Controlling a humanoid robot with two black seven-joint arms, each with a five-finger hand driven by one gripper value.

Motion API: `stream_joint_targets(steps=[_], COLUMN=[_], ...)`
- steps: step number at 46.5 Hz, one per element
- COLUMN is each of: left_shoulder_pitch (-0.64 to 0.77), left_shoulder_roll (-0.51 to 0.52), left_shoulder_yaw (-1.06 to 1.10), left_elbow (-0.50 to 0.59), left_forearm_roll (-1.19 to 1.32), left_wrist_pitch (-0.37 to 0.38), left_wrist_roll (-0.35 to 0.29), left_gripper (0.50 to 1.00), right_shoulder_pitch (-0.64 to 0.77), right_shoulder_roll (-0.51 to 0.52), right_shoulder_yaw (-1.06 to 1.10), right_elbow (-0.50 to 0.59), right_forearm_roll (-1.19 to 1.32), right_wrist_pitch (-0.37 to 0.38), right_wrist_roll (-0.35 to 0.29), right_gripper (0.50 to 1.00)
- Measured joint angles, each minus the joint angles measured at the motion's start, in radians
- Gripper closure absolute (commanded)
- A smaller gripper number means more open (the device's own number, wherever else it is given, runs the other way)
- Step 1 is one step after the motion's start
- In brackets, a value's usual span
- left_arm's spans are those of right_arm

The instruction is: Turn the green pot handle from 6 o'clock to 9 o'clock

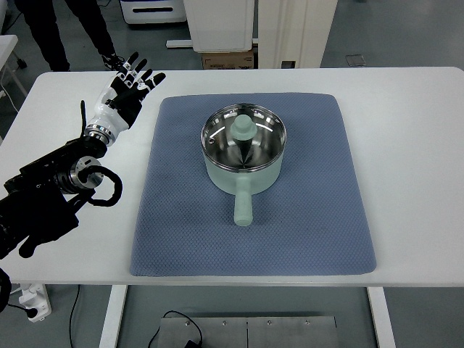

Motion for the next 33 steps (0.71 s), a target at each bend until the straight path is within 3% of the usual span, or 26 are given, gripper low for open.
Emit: stream_joint_targets(steps=[13,22,33], left_shoulder_pitch=[-0.001,-0.012,-0.042], left_shoulder_roll=[0.003,0.011,0.083], left_shoulder_yaw=[-0.001,-0.001,-0.014], left_elbow=[-0.001,-0.003,-0.064], left_forearm_roll=[-0.001,0.0,0.085], left_wrist_pitch=[-0.006,-0.066,-0.094], left_wrist_roll=[0.0,0.0,-0.031], left_gripper=[0.5,0.5,0.5], right_shoulder_pitch=[0.0,0.0,0.0], right_shoulder_roll=[0.0,0.0,0.0], right_shoulder_yaw=[0.0,0.0,0.0], right_elbow=[0.0,0.0,0.0], right_forearm_roll=[0.0,0.0,0.0], right_wrist_pitch=[0.001,0.001,0.0], right_wrist_roll=[0.0,0.0,0.0], right_gripper=[0.5,0.5,0.5])
